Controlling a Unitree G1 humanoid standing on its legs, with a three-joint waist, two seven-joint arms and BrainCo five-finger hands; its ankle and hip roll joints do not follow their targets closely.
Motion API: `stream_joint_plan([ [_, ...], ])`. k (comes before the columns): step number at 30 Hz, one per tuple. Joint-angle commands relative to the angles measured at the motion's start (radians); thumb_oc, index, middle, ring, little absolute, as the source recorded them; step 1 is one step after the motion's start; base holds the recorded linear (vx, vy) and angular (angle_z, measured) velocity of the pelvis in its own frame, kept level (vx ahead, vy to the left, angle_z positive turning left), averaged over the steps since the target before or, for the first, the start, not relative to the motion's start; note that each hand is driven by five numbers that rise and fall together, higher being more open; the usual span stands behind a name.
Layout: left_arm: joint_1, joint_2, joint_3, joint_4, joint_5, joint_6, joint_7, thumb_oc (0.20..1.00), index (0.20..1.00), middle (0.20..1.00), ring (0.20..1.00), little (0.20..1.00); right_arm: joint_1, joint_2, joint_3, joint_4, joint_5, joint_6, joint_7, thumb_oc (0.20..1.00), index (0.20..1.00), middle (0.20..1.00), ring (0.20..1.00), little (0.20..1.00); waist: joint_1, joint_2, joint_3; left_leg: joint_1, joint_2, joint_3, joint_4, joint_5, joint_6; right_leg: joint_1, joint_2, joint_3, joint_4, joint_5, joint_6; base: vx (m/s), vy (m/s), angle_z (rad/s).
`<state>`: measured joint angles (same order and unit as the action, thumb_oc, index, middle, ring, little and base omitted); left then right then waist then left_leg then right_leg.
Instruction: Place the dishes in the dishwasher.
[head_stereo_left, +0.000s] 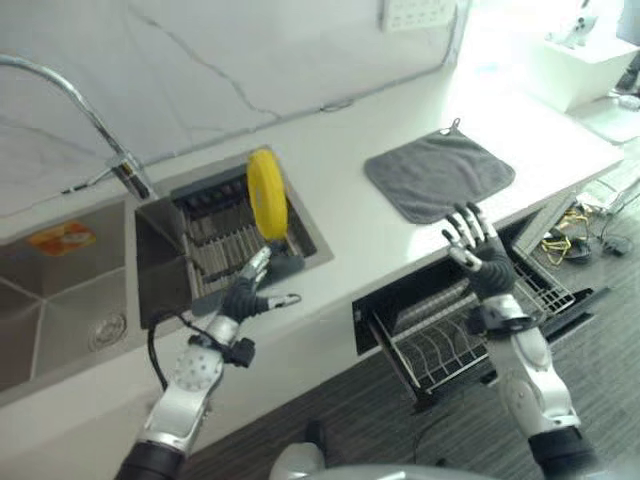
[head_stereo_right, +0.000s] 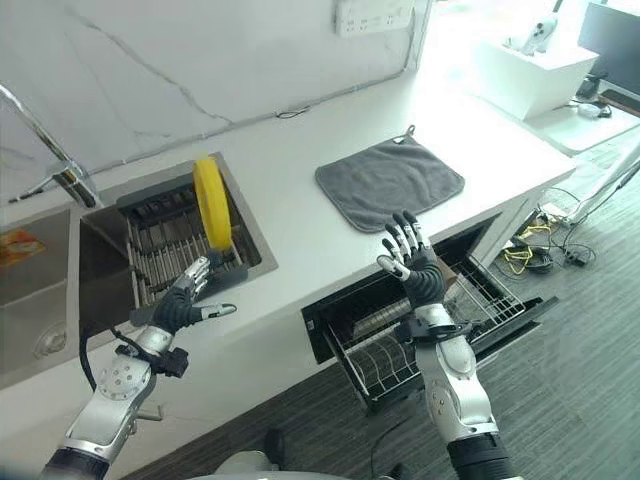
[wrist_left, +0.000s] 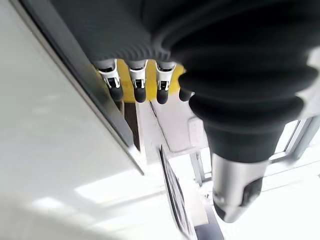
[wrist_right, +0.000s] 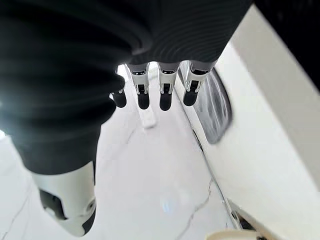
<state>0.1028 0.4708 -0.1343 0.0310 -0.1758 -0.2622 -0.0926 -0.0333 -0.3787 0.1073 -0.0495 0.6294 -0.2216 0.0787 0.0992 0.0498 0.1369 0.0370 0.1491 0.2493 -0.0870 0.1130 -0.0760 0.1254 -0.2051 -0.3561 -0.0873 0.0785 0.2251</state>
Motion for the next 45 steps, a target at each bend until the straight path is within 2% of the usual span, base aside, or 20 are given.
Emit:
stream_joint_plan([
  [1,-0.057,0.026,0.038,-0.054,-0.011,-0.051,0.003,1.0,1.0,1.0,1.0,1.0,-0.051,0.013,-0.03,-0.058,-0.003,-0.035,0.016,1.0,1.0,1.0,1.0,1.0,0.017,-0.047,-0.029,-0.035,0.01,-0.034,0.034,-0.094,-0.018,-0.006,-0.032,-0.004,0.104,-0.144,-0.021,-0.01,-0.16,-0.07],
  [3,-0.057,0.02,0.036,-0.062,-0.012,-0.046,0.004,1.0,1.0,1.0,1.0,1.0,-0.056,0.001,-0.029,-0.064,0.003,-0.022,0.035,1.0,1.0,1.0,1.0,1.0,0.016,-0.048,-0.027,-0.046,0.017,-0.048,0.052,-0.095,-0.026,-0.009,-0.012,0.002,0.112,-0.155,-0.038,-0.02,-0.158,0.11],
  [4,-0.061,0.017,0.013,-0.061,-0.015,-0.064,0.017,1.0,1.0,1.0,1.0,1.0,-0.077,-0.038,0.002,-0.075,-0.009,-0.009,0.058,1.0,1.0,1.0,1.0,1.0,0.028,-0.064,0.003,-0.14,-0.011,-0.142,0.254,-0.136,-0.031,-0.016,0.023,0.05,0.136,-0.177,-0.085,-0.04,-0.172,0.36],
  [5,-0.057,0.014,0.012,-0.061,-0.017,-0.072,0.016,1.0,1.0,1.0,1.0,1.0,-0.086,-0.047,0.012,-0.074,-0.008,-0.011,0.056,1.0,1.0,1.0,1.0,1.0,0.037,-0.063,0.009,-0.171,-0.013,-0.176,0.28,-0.126,-0.035,-0.018,0.03,0.062,0.136,-0.177,-0.091,-0.01,-0.04,0.36],
  [6,-0.052,0.012,0.009,-0.063,-0.018,-0.093,0.023,1.0,1.0,1.0,1.0,1.0,-0.116,-0.055,0.041,-0.071,-0.002,-0.021,0.058,1.0,1.0,1.0,1.0,1.0,0.049,-0.048,0.017,-0.166,0.021,-0.199,0.206,-0.083,-0.054,-0.015,0.042,0.072,0.134,-0.181,-0.092,0.04,0.137,0.3],
  [10,-0.079,0.004,-0.015,-0.018,-0.005,-0.096,0.065,1.0,1.0,1.0,1.0,1.0,-0.113,-0.036,0.068,-0.083,-0.006,-0.005,0.08,1.0,1.0,1.0,1.0,1.0,0.026,-0.031,0.002,-0.088,0.057,-0.137,0.07,-0.05,-0.063,0.001,0.016,0.027,0.113,-0.164,-0.07,0.1,0.18,-0.26],
  [12,-0.097,-0.002,-0.015,-0.005,-0.012,-0.1,0.066,1.0,1.0,1.0,1.0,1.0,-0.1,-0.028,0.076,-0.095,-0.014,0.003,0.096,1.0,1.0,1.0,1.0,1.0,0.021,-0.027,-0.012,-0.06,0.05,-0.123,0.037,-0.05,-0.065,0.002,-0.003,0.002,0.107,-0.152,-0.056,0.1,0.16,0.25],
  [16,-0.085,0.002,-0.013,-0.009,-0.002,-0.099,0.046,1.0,1.0,1.0,1.0,1.0,-0.106,-0.009,0.107,-0.107,-0.047,0.008,0.073,1.0,1.0,1.0,1.0,1.0,0.043,-0.026,-0.018,-0.038,0.027,-0.135,0.022,-0.068,-0.055,0.006,-0.031,-0.017,0.118,-0.151,-0.043,0.07,0.083,0.15],
  [20,-0.066,0.006,-0.008,-0.032,0.011,-0.099,0.046,1.0,1.0,1.0,1.0,1.0,-0.123,0.006,0.13,-0.119,-0.092,0.003,0.059,1.0,1.0,1.0,1.0,1.0,0.075,-0.025,-0.026,-0.044,0.02,-0.14,0.0,-0.062,-0.05,0.028,-0.046,-0.042,0.109,-0.149,-0.027,0.06,0.061,0.19],
  [24,-0.067,0.021,-0.003,-0.05,0.021,-0.1,0.026,1.0,1.0,1.0,1.0,1.0,-0.209,0.013,0.152,-0.086,-0.102,-0.008,0.001,1.0,1.0,1.0,1.0,1.0,0.145,-0.034,-0.029,-0.067,0.0,-0.173,0.0,-0.064,-0.042,0.058,-0.058,-0.074,0.104,-0.154,-0.016,0.05,0.02,0.11],
  [31,-0.06,0.043,0.026,-0.066,0.001,-0.106,-0.024,1.0,1.0,1.0,1.0,1.0,-0.323,0.048,0.159,-0.006,-0.117,0.016,-0.101,1.0,1.0,1.0,1.0,1.0,0.222,-0.04,-0.035,-0.085,-0.015,-0.216,0.001,-0.055,-0.04,0.095,-0.056,-0.116,0.093,-0.159,-0.016,0.04,0.012,0.2],
  [34,-0.056,0.054,0.031,-0.081,-0.004,-0.103,-0.048,1.0,1.0,1.0,1.0,1.0,-0.362,0.059,0.152,0.028,-0.105,0.024,-0.12,1.0,1.0,1.0,1.0,1.0,0.245,-0.043,-0.035,-0.093,-0.016,-0.222,0.003,-0.051,-0.04,0.108,-0.056,-0.137,0.088,-0.159,-0.017,0.05,0.036,0.23],
  [37,-0.044,0.075,0.046,-0.098,-0.022,-0.121,-0.082,1.0,1.0,1.0,1.0,1.0,-0.428,0.067,0.14,0.087,-0.096,0.043,-0.143,1.0,1.0,1.0,1.0,1.0,0.286,-0.047,-0.025,-0.096,-0.025,-0.244,0.009,-0.052,-0.039,0.131,-0.056,-0.164,0.09,-0.161,-0.021,0.05,0.048,0.26],
  [42,-0.036,0.096,0.065,-0.113,-0.024,-0.15,-0.104,1.0,1.0,1.0,1.0,1.0,-0.475,0.066,0.122,0.129,-0.082,0.06,-0.172,1.0,1.0,1.0,1.0,1.0,0.311,-0.051,-0.025,-0.102,-0.029,-0.261,0.008,-0.047,-0.039,0.144,-0.056,-0.179,0.09,-0.162,-0.025,0.05,0.031,0.15],
  [45,-0.045,0.112,0.069,-0.127,-0.035,-0.159,-0.111,1.0,1.0,1.0,1.0,1.0,-0.511,0.056,0.109,0.163,-0.092,0.036,-0.214,1.0,1.0,1.0,1.0,1.0,0.326,-0.051,-0.024,-0.107,-0.03,-0.272,0.006,-0.041,-0.041,0.15,-0.055,-0.19,0.088,-0.161,-0.027,0.05,0.013,0.07],
])
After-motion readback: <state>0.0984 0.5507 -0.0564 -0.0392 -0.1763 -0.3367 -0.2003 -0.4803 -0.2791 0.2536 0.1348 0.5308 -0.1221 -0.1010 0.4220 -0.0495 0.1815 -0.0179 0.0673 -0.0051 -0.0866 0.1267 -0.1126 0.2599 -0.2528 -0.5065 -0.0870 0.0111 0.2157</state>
